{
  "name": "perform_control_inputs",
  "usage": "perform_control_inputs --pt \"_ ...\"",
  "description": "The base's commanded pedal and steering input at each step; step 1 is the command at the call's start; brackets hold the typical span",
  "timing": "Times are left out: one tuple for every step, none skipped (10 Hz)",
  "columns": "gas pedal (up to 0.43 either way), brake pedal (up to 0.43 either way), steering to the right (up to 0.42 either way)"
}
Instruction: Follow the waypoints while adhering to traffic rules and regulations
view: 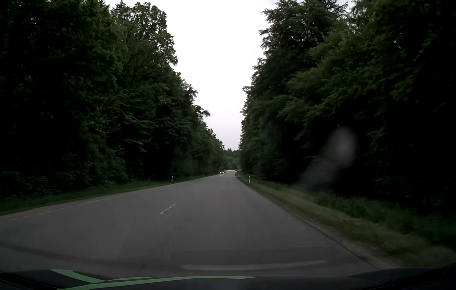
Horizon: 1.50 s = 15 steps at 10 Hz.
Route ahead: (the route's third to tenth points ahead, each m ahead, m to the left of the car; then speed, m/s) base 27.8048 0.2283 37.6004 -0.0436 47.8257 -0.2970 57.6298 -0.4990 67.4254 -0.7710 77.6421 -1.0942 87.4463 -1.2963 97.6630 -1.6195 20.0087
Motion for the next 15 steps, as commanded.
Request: perform_control_inputs --pt "0.067 0.000 0.000" --pt "0.067 0.000 0.000" --pt "0.067 0.000 0.000" --pt "0.067 0.000 0.000" --pt "0.067 0.000 0.000" --pt "0.067 0.000 0.000" --pt "0.067 0.000 0.000" --pt "0.067 0.000 0.000" --pt "0.067 0.000 0.000" --pt "0.067 0.000 0.000" --pt "0.059 0.000 0.000" --pt "0.059 0.000 0.000" --pt "0.059 0.000 0.000" --pt "0.059 0.000 0.000" --pt "0.059 0.000 -0.001"
